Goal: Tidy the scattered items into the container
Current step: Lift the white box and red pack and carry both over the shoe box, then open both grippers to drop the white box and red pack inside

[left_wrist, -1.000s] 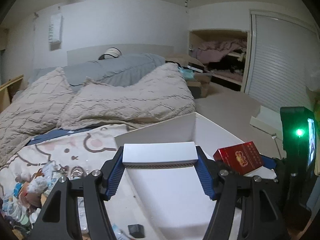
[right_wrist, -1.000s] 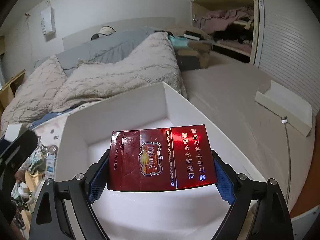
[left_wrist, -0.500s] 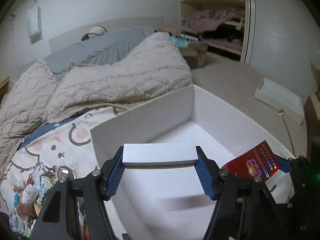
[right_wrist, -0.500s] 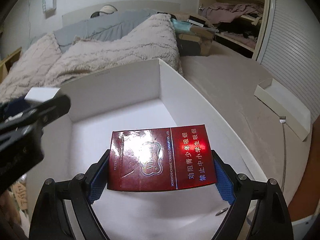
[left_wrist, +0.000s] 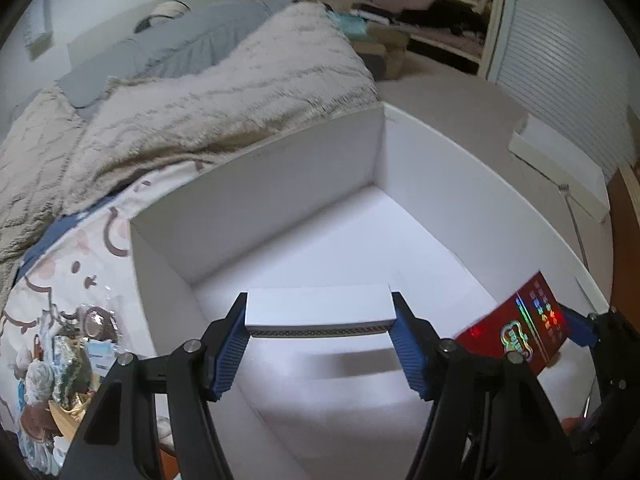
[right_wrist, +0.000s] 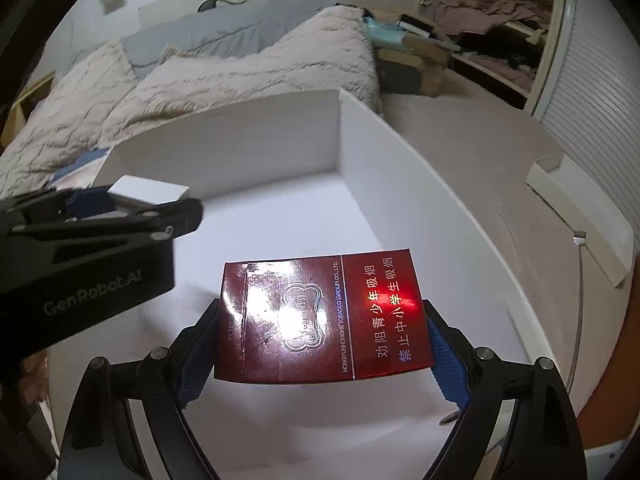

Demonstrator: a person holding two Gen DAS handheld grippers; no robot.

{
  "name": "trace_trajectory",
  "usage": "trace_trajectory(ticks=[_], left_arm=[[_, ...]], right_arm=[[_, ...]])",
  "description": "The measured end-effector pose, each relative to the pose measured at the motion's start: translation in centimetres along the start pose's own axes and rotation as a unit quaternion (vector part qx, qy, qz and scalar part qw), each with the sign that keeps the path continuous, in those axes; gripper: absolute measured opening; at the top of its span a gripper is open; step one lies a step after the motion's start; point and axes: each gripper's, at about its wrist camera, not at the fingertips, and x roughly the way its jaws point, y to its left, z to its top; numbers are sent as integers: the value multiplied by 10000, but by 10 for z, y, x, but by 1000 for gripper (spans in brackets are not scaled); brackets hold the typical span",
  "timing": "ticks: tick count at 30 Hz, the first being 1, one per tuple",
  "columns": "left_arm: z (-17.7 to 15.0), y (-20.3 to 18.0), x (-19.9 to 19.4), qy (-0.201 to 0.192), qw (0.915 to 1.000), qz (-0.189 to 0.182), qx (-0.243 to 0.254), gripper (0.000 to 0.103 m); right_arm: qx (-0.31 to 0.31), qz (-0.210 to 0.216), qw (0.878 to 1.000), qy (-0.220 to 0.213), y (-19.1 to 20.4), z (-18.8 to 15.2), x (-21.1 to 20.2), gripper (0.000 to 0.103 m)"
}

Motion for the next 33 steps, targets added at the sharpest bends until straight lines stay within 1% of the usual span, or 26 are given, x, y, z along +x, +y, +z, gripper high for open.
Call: trace_trajectory(ticks=[7, 10, 16, 20, 33], left_arm=[[-2, -3, 15, 472, 9986, -171, 141, 66], [-3, -4, 18, 553, 9982, -210, 131, 66], [-3, -3, 20, 611, 9978, -206, 119, 66], [-3, -4, 20, 655, 9976, -169, 122, 66], [-4, 0, 22, 665, 9976, -188, -2, 66]], right_arm=[[10, 70, 9999, 92, 0, -2, 1, 91], [-20, 52, 9999, 135, 1, -3, 2, 91], [-173, -79, 9995, 266, 7, -6, 6, 91], [-257, 0, 9993, 274, 11, -8, 6, 91], [-461, -235, 9983, 279, 16, -12, 3, 92]])
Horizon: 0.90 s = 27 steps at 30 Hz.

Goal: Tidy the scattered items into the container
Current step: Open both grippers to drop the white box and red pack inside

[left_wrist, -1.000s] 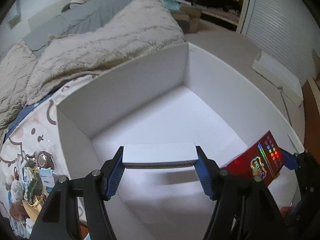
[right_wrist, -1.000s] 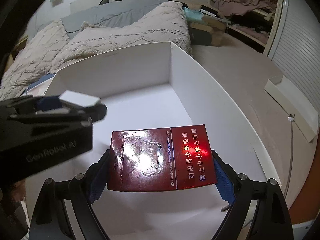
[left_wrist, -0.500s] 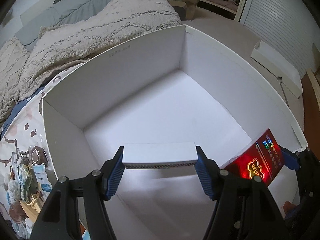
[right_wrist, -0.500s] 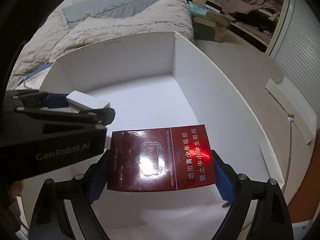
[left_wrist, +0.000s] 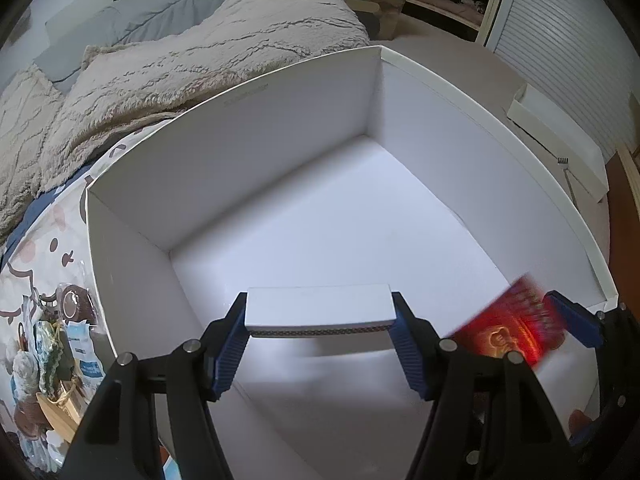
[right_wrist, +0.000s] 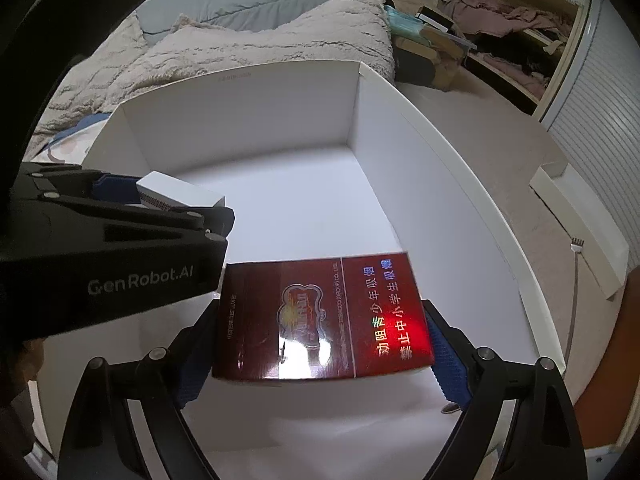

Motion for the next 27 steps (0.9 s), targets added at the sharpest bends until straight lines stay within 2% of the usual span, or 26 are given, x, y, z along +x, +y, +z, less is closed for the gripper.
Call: trace_trajectory(ticks=[6, 8, 19, 27], left_arm=[[0, -3, -2, -89, 9999, -16, 61, 76], [0, -4, -4, -156, 9998, 73, 49, 84], [-2, 1, -6, -215, 9997, 18, -81, 85], [-2, 6, -17, -470, 9986, 120, -223, 97]], right_arm=[[5, 64, 10000, -52, -2, -2, -3, 99], [10, 66, 10000, -50, -2, -1, -3, 99], [14, 81, 9999, -65, -1, 0, -3, 99], [62, 65, 9999, -126, -3, 1, -4, 99]])
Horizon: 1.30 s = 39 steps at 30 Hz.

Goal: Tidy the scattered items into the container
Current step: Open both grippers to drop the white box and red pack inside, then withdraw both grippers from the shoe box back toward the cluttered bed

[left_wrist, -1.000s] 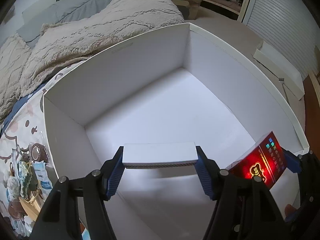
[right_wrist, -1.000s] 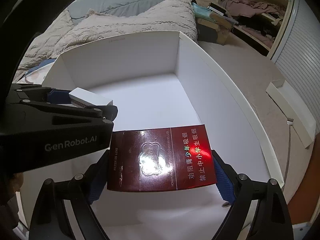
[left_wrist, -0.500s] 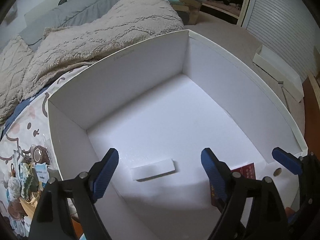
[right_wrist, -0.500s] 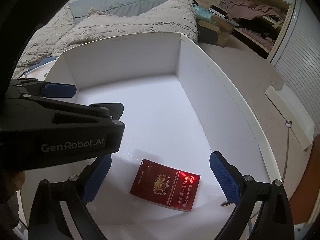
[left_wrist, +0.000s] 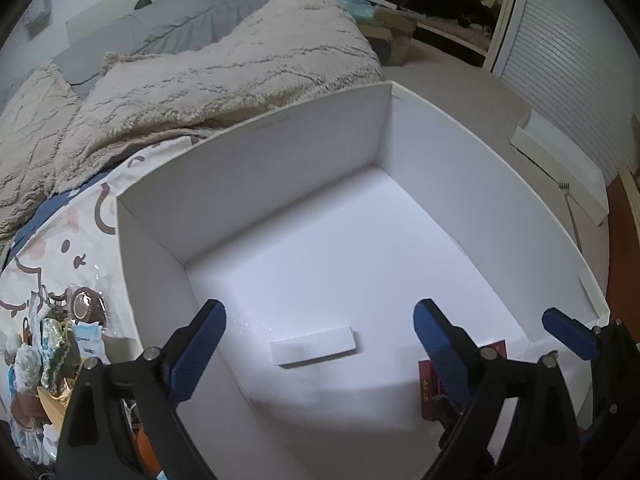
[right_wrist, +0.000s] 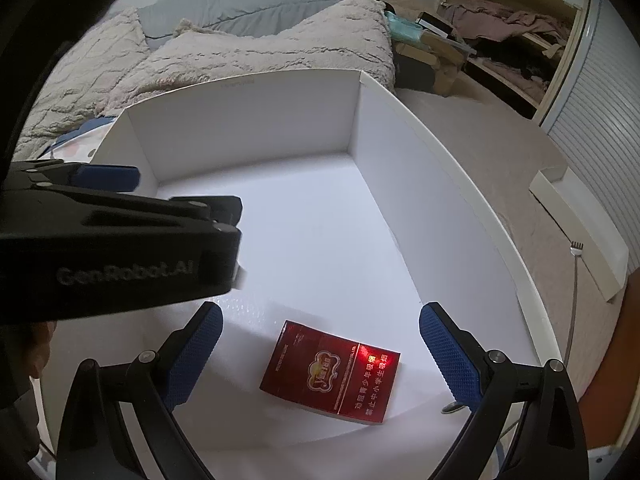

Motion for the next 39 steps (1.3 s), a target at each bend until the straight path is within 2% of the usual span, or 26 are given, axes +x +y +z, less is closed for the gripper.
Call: trace_trajectory(ticks=[10, 16, 24, 32, 39], left_arm=[[-7, 12, -12, -250, 9994, 120, -200, 98], [-11, 23, -30, -577, 9976, 82, -387, 98], [-25, 40, -56, -893, 9952, 84, -387, 98], [-46, 64, -82, -1163, 9922, 348, -294, 98], [-64, 90, -109, -1439, 9869, 557, -461, 98]], right_arm=[[161, 143, 9996, -184, -5, 3, -7, 99], [258, 95, 9994, -212, -5, 4, -8, 99], [310, 29, 9988, -372, -5, 6, -13, 99], [448, -9, 9974, -556, -5, 8, -22, 99], [635, 23, 9951, -755, -1, 9, -30, 99]])
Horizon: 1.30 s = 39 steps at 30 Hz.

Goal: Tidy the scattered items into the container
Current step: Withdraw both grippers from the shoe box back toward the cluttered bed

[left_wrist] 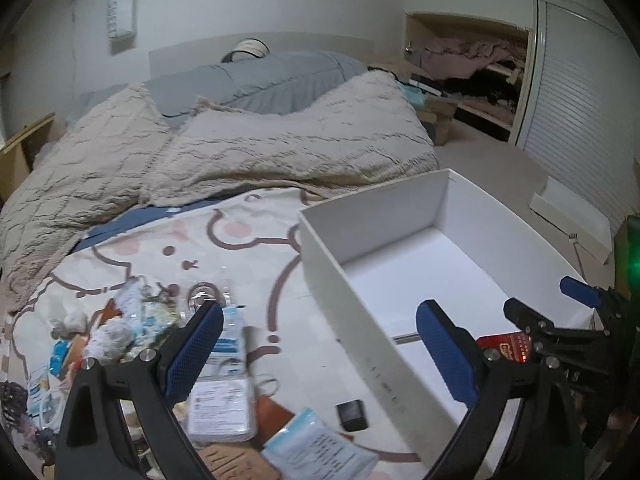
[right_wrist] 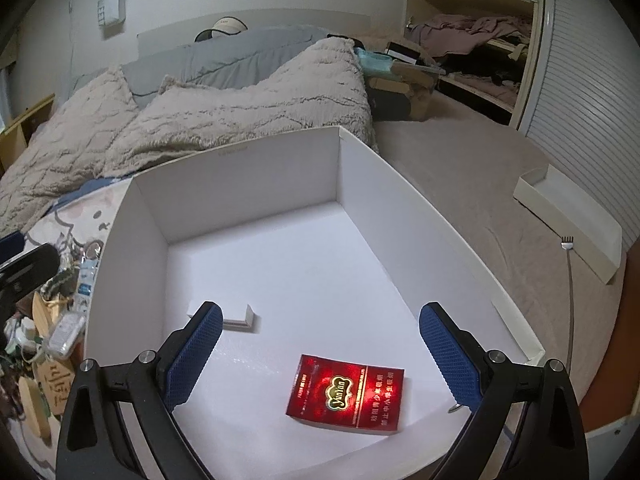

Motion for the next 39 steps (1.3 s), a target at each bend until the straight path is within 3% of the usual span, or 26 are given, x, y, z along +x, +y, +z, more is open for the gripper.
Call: trace_trajectory(ticks=[7, 14, 21, 30, 39], left_arm=[[-13, 28, -23, -224, 9995, 208, -119, 102], [-31, 59, -44, -493, 9966, 643, -149, 102], [-47, 96, -61, -637, 9934, 826, -487, 102], [-73, 130, -87, -831, 9885, 1059, -683, 102], [-95, 165, -99, -958, 9830, 1186, -1019, 102]], right_arm=[[121, 118, 9995, -273, 9, 3, -11, 99], [-94, 316, 9986, -401, 36, 1, -19, 99], [-324, 384, 9976, -481, 63, -4, -24, 99], [-348, 757, 9923, -921, 94, -10, -42, 99], [-766, 1041, 9872, -937, 143, -26, -46, 99]])
